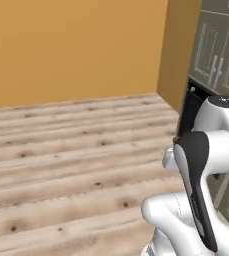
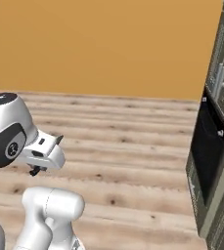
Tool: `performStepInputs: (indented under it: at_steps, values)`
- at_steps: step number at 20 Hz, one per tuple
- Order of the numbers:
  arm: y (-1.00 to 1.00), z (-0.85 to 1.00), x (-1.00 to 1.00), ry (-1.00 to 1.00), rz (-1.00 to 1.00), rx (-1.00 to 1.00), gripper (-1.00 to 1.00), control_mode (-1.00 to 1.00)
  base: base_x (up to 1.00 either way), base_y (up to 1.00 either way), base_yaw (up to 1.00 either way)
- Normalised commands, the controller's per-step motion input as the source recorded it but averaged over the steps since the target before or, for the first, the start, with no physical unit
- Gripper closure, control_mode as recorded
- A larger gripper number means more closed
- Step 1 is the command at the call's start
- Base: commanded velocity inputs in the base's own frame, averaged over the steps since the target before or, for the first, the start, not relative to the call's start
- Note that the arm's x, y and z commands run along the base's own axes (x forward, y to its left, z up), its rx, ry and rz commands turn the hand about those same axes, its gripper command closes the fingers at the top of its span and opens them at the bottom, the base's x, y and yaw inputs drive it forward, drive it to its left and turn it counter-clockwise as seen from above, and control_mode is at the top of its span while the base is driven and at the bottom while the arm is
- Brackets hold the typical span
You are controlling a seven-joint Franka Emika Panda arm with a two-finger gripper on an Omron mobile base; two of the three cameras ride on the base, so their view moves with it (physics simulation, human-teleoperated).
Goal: Retrieve the butter from the fridge and place it on a plate on the dining table. Then retrieve the butter knife by the fridge and place it near the plate.
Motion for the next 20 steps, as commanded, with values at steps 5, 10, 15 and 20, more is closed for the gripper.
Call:
performStepInputs:
  at_steps: [5,10,15,20]
  values:
    - [0.00,0.00,0.00,0.00,0.00,0.00,1.00,1.00,1.00,0.00,0.65]
    - [0.00,0.00,0.00,0.00,0.00,0.00,1.00,1.00,1.00,0.00,0.64]
    - [0.00,0.00,0.00,0.00,0.00,0.00,1.00,1.00,1.00,0.00,0.61]
    - [0.00,0.00,0.00,0.00,0.00,0.00,1.00,1.00,1.00,0.00,0.61]
